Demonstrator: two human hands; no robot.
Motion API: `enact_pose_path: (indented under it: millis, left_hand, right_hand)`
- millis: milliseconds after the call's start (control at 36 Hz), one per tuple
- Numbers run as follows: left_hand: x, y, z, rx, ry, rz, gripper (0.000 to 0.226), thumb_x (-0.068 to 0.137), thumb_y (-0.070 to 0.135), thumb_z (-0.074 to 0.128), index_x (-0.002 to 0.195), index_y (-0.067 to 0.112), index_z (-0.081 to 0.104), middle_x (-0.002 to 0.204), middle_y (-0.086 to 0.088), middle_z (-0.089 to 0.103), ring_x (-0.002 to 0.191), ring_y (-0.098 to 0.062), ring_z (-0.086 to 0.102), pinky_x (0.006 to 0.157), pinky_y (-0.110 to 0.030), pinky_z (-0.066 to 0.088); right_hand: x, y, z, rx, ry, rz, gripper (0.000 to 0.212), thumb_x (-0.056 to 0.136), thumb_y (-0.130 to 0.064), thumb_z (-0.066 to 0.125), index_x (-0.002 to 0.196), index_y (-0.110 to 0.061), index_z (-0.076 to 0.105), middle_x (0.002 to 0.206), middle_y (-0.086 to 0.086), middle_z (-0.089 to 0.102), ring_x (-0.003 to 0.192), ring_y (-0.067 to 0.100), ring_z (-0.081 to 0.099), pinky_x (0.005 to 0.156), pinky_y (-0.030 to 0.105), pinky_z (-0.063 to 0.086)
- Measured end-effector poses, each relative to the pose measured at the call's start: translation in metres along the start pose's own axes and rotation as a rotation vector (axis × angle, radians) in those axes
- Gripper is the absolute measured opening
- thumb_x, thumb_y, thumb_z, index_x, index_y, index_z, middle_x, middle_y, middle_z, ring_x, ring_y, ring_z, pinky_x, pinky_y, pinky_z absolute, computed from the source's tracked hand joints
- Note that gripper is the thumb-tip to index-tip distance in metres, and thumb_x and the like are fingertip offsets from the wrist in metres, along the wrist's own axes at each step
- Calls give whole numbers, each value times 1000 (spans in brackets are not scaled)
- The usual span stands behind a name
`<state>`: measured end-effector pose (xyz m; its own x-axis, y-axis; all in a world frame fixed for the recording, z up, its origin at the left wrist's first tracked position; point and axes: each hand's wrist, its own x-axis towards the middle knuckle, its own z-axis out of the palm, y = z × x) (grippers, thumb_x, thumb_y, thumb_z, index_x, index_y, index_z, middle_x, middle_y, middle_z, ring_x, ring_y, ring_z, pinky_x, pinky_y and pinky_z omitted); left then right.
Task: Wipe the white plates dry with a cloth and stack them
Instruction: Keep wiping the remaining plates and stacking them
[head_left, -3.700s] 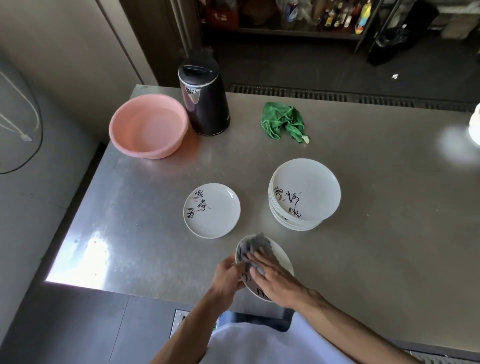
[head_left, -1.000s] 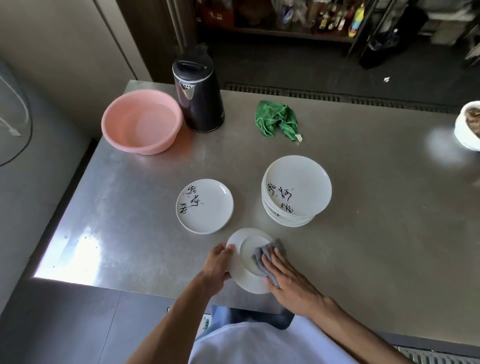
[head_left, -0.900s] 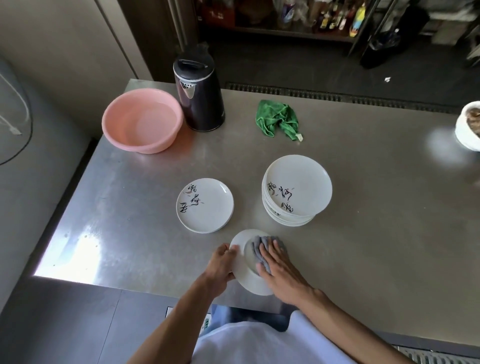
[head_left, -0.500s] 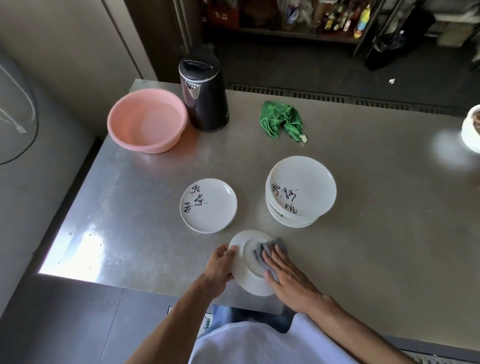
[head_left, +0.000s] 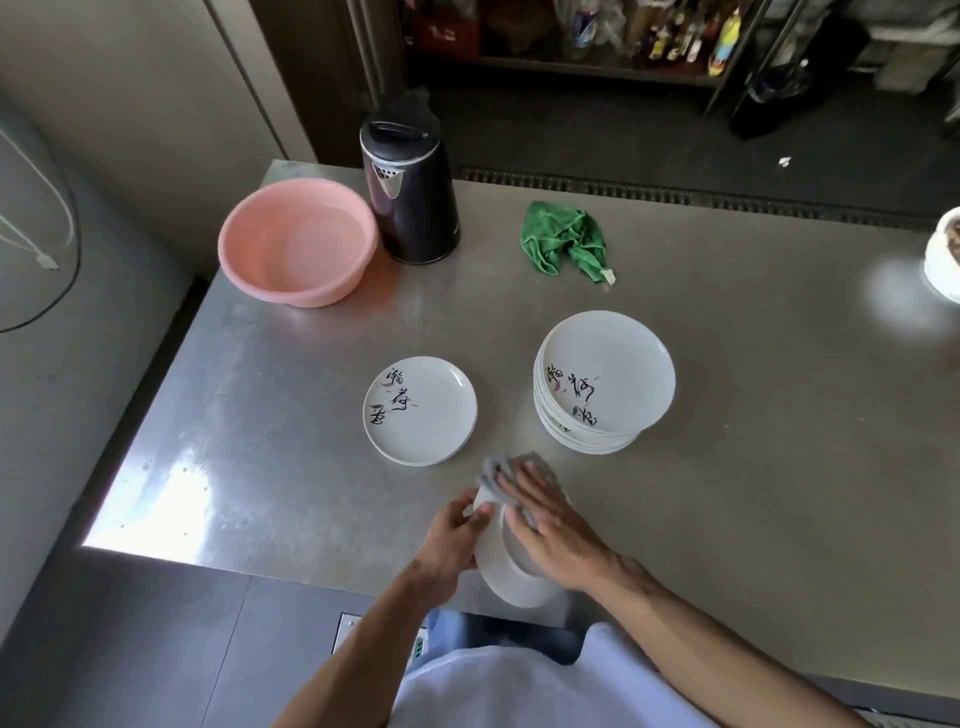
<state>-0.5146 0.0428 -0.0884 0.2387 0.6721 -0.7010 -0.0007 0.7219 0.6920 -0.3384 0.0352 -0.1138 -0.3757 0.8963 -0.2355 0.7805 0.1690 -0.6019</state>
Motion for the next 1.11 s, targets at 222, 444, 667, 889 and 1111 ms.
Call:
enact_pose_path:
  millis: [222,444,667,889,1111]
  left_hand:
    - [0,-12,2,-107,58,-2,10,106,14,52,109,10,61,96,-8,70,81,-15,69,70,-41,61]
    - [6,-4,1,-226,69,-40,25,100,21,59,125,20,63,112,-9,76,102,-27,73,77,-42,62]
    - [-1,-14,-3,-173,-45,-27,33,98,10,66,130,5,62,121,-21,72,112,-37,70,85,-46,60]
    - [-3,-11,-7,-213,-53,-50,31,93,12,70,123,5,67,116,-19,74,100,-29,73,78,-41,60]
    - [-6,-21,-10,-316,-53,-109,43,78,19,77,119,7,71,115,-21,73,98,-30,72,82,-44,60]
  right_hand:
    - [1,11,-2,289,58,424,54,109,-36,21,160,-21,10,167,-5,0,153,8,-3,125,33,1]
    - [-3,-5,0,470,44,335,48,109,-37,24,156,-35,16,165,-14,-2,152,6,-8,126,33,1]
    - [13,-38,-3,504,41,130,43,109,-30,33,152,-37,29,157,-31,15,149,-7,0,123,21,1]
    - [13,-24,-10,116,18,-46,51,108,-34,26,156,-14,25,165,-1,13,154,11,4,125,30,4]
    - [18,-4,-9,301,8,450,53,109,-36,21,160,-24,14,168,-5,6,153,6,2,125,32,5]
